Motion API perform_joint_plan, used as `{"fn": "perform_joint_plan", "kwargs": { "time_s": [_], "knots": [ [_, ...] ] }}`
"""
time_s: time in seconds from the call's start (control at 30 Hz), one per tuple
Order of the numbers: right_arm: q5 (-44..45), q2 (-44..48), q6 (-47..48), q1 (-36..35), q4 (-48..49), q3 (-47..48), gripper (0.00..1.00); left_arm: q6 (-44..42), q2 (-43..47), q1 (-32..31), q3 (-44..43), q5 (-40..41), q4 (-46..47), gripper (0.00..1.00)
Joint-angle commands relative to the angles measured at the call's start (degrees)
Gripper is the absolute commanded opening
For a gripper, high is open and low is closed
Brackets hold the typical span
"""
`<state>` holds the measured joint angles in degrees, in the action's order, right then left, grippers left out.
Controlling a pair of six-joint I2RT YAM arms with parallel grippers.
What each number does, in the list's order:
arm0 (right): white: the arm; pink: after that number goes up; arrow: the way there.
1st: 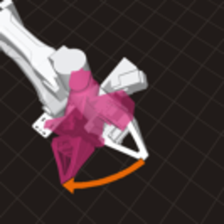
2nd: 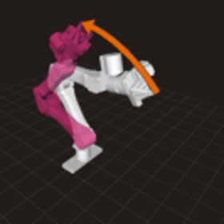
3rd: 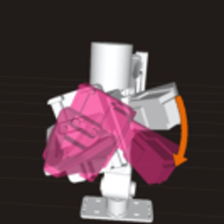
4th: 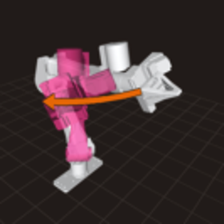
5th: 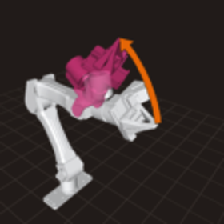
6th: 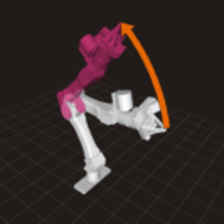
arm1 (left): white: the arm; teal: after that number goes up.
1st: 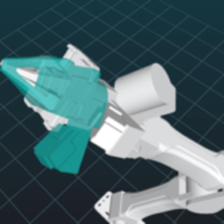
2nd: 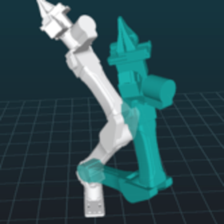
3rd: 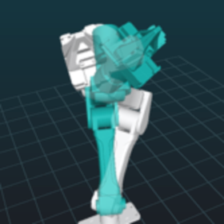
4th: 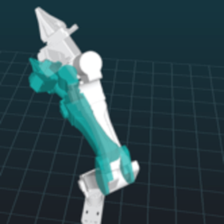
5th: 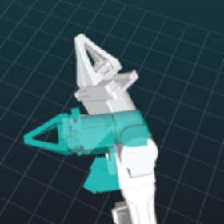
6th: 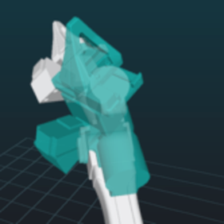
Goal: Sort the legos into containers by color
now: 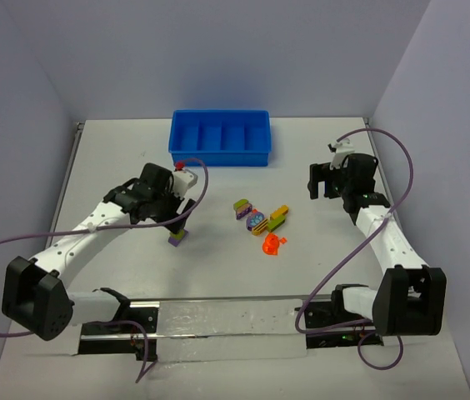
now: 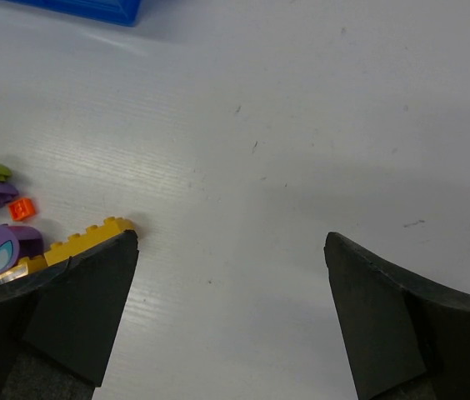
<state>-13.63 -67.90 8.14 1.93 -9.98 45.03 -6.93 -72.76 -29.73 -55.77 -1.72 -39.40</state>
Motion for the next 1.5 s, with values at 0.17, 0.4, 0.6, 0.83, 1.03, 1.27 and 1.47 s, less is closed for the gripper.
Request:
{"fn": "perform_joint_plan", "kwargs": {
  "time_s": [0.17,0.4,0.6,0.83,1.03,1.27,1.47],
  "knots": [
    [-0.79,-0.66,-0.76,0.53,0.14,3.27,1.0,6.19,-6.15,-2.99,-4.23,4.82,-6.27,0.76],
    [-0.71,-0.57,-0.41,0.58,0.13,3.13,1.0,7.63,-10.06,-3.76,-3.73,4.04,-5.36,0.69],
    [-1.4,-0.93,-0.5,0.61,-0.3,3.4,1.0,9.21,-12.8,-3.76,-4.61,4.88,-3.85,0.67],
    [-1.49,-0.44,-0.12,0.61,-0.06,3.04,1.0,9.98,-16.38,-3.69,-6.25,6.16,-3.3,0.61],
    [-1.37,-0.6,0.0,0.61,0.08,3.07,1.0,10.0,-18.35,-3.67,-7.54,3.21,-3.72,0.59],
    [-1.44,-0.92,-0.06,0.61,0.13,3.22,1.0,10.0,-19.77,-3.64,-7.51,2.88,-3.61,0.57],
    [-1.33,-0.92,-0.06,0.6,0.22,3.14,1.0,9.83,-20.43,-2.77,-7.34,2.41,-3.33,0.51]
  ]
}}
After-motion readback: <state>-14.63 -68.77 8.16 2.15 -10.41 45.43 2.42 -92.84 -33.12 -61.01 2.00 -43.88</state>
